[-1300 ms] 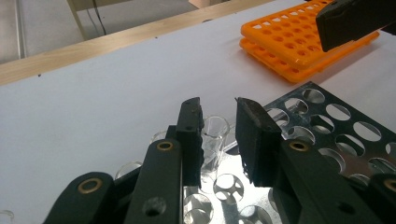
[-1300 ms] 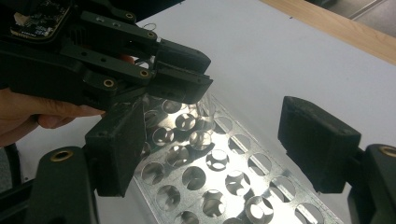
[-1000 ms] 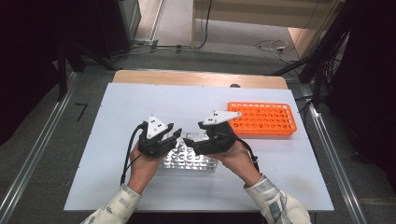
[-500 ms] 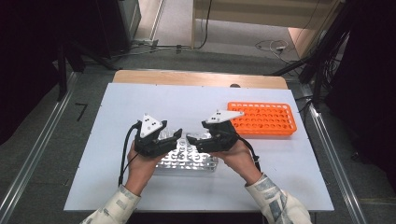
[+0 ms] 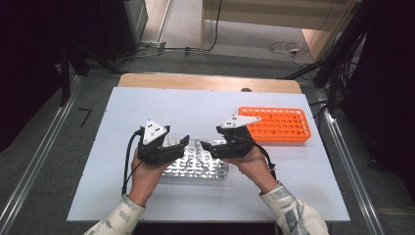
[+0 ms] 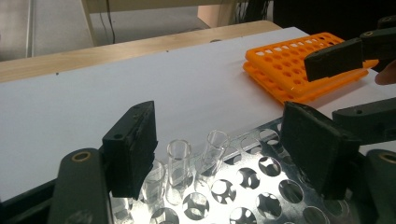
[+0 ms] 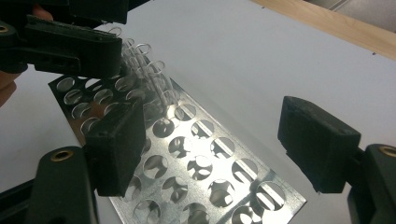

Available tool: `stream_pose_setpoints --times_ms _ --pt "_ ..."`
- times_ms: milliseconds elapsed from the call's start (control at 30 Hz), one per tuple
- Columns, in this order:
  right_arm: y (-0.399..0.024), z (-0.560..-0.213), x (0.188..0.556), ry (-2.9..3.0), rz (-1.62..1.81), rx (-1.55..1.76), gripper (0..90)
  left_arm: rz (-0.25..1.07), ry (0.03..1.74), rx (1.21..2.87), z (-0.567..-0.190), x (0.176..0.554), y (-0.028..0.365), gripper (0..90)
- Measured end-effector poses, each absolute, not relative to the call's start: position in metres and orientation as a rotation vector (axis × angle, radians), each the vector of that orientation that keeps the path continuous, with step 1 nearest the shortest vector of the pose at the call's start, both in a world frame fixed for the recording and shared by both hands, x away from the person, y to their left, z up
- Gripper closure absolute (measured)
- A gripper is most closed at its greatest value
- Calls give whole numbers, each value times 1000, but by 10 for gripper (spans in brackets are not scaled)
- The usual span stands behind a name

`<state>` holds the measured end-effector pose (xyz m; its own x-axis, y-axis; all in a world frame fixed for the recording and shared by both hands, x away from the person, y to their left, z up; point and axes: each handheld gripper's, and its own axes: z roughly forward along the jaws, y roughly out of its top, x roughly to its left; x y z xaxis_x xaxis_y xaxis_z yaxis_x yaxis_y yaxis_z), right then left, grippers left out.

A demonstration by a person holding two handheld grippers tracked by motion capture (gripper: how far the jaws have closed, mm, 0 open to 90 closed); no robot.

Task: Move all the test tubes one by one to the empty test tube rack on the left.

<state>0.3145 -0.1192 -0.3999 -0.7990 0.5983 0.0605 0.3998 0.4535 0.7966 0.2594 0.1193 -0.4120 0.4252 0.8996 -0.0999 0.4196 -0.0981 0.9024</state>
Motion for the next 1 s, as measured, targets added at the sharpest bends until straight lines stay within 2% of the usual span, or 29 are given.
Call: stream_pose_setpoints --times_ms 267,1000 --pt "-126 -401 313 2468 1254 879 219 620 1172 1687 -410 257 125 230" --pt "-164 -399 308 2388 1246 962 220 643 1229 1625 -405 243 156 213"
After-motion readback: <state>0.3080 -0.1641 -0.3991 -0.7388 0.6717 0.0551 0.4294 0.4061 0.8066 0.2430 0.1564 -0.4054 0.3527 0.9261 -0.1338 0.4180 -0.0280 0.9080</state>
